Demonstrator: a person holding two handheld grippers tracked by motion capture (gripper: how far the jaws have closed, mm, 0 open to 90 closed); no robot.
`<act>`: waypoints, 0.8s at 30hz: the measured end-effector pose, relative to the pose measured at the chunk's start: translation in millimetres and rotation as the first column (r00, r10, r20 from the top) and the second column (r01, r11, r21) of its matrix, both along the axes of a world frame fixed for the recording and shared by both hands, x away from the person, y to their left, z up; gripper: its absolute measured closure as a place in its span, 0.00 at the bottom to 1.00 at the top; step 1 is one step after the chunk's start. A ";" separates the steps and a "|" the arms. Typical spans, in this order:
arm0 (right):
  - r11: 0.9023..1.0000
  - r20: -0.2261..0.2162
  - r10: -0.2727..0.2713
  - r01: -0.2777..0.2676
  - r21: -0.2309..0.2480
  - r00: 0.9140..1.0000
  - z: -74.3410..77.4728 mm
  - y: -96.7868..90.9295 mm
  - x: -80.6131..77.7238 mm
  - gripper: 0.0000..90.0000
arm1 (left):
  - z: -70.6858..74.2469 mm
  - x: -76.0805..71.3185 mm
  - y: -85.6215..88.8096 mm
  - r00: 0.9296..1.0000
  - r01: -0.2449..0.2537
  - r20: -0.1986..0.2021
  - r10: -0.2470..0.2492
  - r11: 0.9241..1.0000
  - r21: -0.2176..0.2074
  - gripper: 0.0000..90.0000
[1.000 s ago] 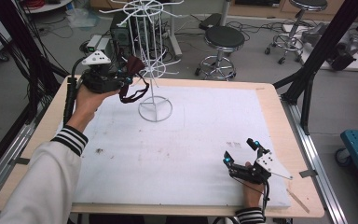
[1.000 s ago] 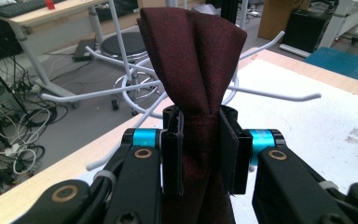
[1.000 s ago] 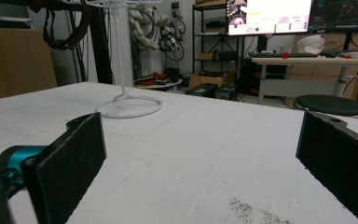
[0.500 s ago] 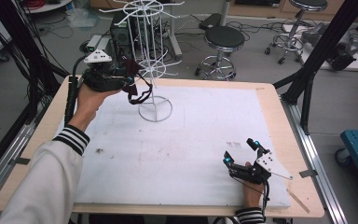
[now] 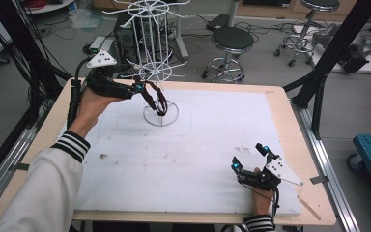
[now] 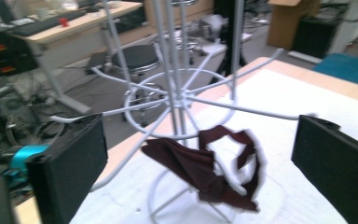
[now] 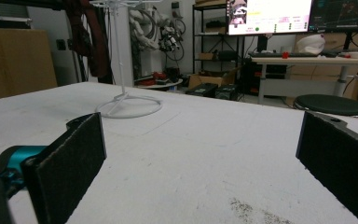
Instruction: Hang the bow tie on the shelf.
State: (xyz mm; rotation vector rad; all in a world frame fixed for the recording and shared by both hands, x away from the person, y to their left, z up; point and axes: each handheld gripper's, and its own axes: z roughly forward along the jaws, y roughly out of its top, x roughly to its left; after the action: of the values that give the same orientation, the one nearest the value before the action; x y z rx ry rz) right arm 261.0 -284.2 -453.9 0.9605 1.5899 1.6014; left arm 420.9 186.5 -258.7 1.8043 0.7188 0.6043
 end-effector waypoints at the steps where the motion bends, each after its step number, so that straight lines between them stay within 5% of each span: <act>1: 1.000 0.000 -0.001 0.001 -0.001 1.000 0.0 0.1 -0.1 0.01 | 0.6 -1.5 0.7 1.000 0.003 0.004 -0.003 1.000 -0.004 0.02; 13: 1.000 0.007 -0.003 0.003 -0.005 1.000 -0.1 0.4 -0.8 0.01 | 2.9 -25.0 20.8 0.996 0.077 0.057 -0.074 0.995 -0.065 0.02; 24: 1.000 0.011 -0.006 0.007 -0.006 1.000 -0.1 0.7 -0.9 0.01 | -24.6 -70.6 61.9 0.990 0.106 0.103 -0.094 0.988 -0.115 0.02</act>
State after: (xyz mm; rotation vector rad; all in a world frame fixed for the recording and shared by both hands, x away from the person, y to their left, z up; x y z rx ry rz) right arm 260.1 -283.5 -454.0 0.9514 1.5824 1.5934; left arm 350.3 248.4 -283.3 1.6775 0.5830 0.5664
